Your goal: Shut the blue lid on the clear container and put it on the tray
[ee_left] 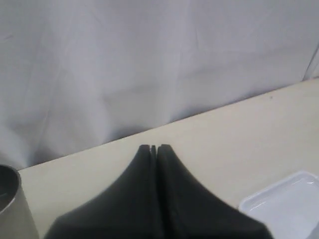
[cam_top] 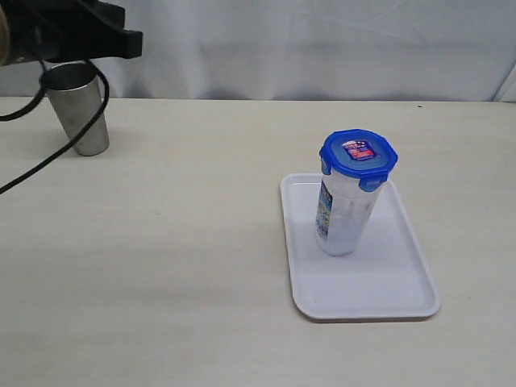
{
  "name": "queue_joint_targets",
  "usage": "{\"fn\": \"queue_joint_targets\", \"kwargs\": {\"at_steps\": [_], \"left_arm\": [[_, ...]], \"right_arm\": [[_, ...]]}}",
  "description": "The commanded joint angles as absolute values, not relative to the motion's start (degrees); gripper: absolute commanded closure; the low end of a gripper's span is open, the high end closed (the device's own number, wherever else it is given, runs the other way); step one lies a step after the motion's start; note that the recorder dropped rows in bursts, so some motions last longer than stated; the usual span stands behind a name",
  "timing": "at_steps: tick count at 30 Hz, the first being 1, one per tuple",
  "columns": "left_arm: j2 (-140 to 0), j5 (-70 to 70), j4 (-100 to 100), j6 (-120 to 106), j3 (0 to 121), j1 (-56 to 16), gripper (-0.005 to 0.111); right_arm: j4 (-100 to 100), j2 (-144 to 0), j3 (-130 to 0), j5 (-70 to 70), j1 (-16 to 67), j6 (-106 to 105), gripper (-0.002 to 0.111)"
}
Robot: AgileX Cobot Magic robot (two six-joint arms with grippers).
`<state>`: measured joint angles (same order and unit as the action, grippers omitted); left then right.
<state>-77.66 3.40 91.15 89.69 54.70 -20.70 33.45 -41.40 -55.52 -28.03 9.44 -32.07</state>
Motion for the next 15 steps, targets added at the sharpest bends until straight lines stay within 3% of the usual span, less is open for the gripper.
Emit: {"fn": "queue_joint_targets", "kwargs": {"at_steps": [1,15], "left_arm": [[-68.17,4.96,87.10,90.22,49.94,-20.72,0.107],[-42.60,12.28,87.49,90.22,40.76,-20.72,0.107]], "right_arm": [[33.83,-31.20,-51.26,-25.32,9.52,-32.69,0.104],[33.83,-11.59,-42.94,-27.17,9.52,-32.08,0.104]]}}
